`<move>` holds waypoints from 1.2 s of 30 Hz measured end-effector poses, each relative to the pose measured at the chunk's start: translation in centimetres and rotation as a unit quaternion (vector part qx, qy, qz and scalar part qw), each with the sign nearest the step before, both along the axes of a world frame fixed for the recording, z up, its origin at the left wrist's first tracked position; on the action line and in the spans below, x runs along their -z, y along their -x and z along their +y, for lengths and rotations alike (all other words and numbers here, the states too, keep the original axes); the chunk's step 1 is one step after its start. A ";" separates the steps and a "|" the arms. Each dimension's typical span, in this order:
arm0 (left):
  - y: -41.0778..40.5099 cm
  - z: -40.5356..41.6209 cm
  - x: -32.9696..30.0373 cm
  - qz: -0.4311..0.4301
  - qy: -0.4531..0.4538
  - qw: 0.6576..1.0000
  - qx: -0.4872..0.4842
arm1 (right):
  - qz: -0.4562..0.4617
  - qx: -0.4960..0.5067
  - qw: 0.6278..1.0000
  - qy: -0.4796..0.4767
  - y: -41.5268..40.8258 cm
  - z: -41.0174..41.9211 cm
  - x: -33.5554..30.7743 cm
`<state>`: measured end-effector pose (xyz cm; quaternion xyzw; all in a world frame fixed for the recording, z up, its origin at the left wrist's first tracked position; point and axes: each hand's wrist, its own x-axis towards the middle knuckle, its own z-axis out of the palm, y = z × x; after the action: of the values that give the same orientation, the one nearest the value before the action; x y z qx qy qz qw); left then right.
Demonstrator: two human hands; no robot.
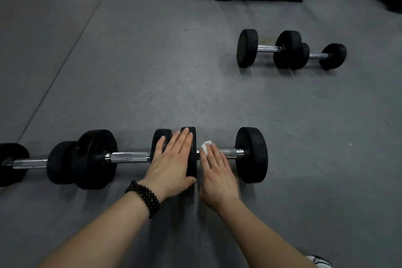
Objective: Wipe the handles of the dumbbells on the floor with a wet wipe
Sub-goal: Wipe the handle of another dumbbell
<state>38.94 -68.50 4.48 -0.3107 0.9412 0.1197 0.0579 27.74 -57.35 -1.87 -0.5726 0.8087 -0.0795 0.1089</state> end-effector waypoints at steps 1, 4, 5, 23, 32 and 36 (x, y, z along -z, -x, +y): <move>-0.1 0.0 0.0 0.004 0.000 1.000 0.003 | 0.005 -0.006 1.000 -0.002 0.2 0.1 0.0; -0.3 -0.1 0.1 0.003 0.008 1.000 0.010 | 0.007 0.064 0.998 0.001 0.9 0.7 0.2; -0.3 0.0 0.2 -0.001 0.011 1.000 0.009 | 0.002 0.086 0.996 0.002 0.8 0.6 0.2; 0.6 0.0 0.6 -0.019 0.040 0.999 -0.012 | 0.048 0.100 0.994 0.022 1.5 1.1 0.7; 0.7 0.0 0.6 -0.019 0.036 0.999 -0.016 | 0.001 0.064 0.997 0.038 0.6 0.5 0.8; 0.8 0.1 0.5 -0.019 0.031 0.999 -0.021 | -0.031 0.118 0.992 0.034 1.0 1.1 1.0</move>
<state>38.09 -68.38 3.95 -0.3342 0.9364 0.0859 0.0637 26.73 -56.30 -2.88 -0.4741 0.8636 -0.1370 0.1037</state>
